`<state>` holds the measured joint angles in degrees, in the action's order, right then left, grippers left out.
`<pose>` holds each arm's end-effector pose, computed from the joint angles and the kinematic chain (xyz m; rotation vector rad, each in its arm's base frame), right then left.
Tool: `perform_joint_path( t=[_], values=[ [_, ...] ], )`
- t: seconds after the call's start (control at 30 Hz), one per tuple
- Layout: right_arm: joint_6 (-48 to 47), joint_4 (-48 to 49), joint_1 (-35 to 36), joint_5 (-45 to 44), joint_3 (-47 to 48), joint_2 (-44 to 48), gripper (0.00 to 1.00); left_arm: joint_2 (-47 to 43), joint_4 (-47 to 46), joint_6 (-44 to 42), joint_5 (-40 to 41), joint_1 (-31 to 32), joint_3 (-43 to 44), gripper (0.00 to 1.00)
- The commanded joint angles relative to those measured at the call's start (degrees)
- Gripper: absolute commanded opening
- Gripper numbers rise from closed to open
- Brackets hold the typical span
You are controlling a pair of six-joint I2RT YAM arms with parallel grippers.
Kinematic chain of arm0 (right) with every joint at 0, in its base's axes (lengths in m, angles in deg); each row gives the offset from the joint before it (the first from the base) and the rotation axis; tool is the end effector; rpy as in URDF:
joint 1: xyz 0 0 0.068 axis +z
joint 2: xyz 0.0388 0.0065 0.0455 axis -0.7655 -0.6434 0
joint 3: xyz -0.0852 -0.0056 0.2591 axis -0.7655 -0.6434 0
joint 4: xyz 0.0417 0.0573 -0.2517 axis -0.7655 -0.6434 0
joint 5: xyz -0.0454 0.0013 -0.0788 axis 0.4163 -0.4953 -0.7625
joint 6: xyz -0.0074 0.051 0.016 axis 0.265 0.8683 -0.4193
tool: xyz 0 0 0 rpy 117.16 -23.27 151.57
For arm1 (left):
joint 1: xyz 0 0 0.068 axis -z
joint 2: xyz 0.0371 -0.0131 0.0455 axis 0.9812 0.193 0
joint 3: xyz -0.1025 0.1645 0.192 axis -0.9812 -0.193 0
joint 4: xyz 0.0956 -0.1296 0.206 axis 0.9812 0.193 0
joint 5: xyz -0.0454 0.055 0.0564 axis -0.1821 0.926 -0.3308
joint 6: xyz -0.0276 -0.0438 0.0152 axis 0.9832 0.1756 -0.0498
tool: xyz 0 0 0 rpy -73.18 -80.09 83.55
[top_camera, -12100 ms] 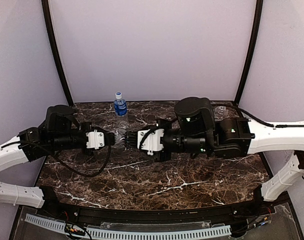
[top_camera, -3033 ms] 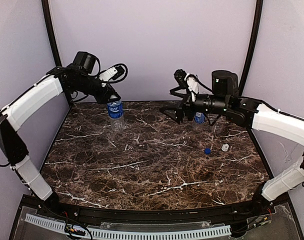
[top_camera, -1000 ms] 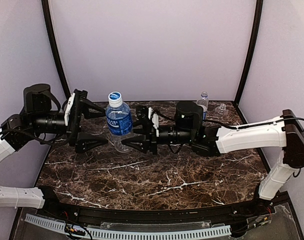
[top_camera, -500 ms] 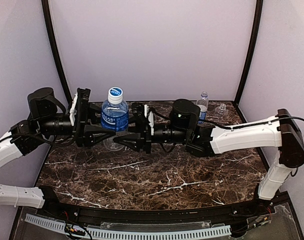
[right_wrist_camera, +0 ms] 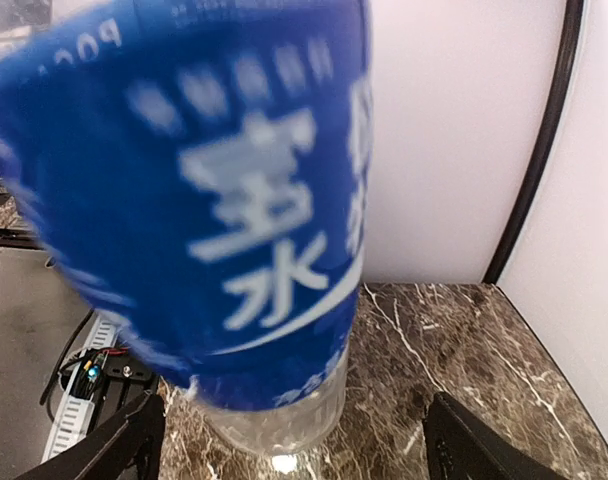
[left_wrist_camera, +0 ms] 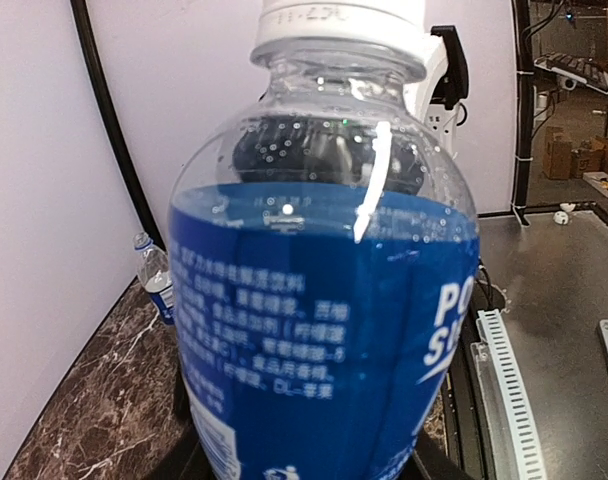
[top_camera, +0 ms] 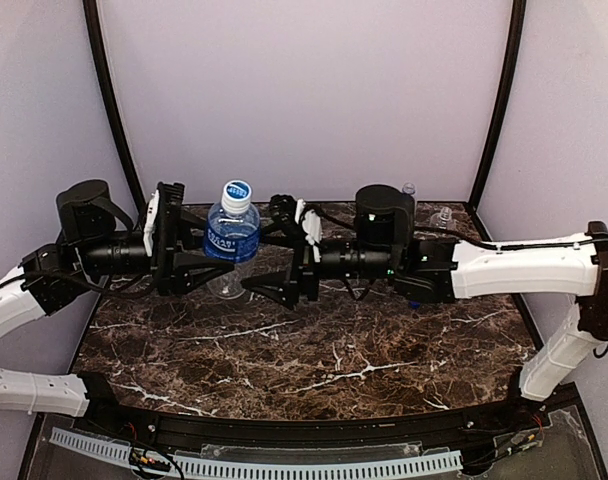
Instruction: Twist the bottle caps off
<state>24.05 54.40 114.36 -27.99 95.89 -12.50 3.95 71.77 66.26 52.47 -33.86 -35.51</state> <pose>0.1531 0.3500 0.3280 -1.2362 1.1811 1.0596 0.1264 -0.1551 0.3806 1.2075 1.1591 -0.8956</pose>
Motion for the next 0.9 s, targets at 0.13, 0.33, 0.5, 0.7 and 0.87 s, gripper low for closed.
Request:
perform_joint_path(
  t=[0.13,0.33,0.5,0.7,0.87],
  values=[
    [-2.0,-26.4,1.2,-11.3,7.0,13.4,0.87,-2.1,0.1,-9.7,14.3,0.4,-5.1,0.41],
    [-1.3,-20.6,5.0,-17.1,10.5,12.9,0.82,-1.6,0.0,-12.0,16.7,0.4,-6.2,0.41],
    [-1.5,-22.1,6.0,-18.2,17.3,7.0,0.76,-1.2,0.6,-12.6,17.1,0.4,-5.9,0.4],
    [-1.1,-23.1,6.0,-19.1,19.7,4.0,0.54,-0.8,0.8,-12.9,16.8,0.4,-5.7,0.4],
    [-0.5,-23.1,6.0,-20.6,19.1,3.6,0.33,-0.5,0.8,-12.9,16.6,0.4,-5.4,0.4]
  ],
)
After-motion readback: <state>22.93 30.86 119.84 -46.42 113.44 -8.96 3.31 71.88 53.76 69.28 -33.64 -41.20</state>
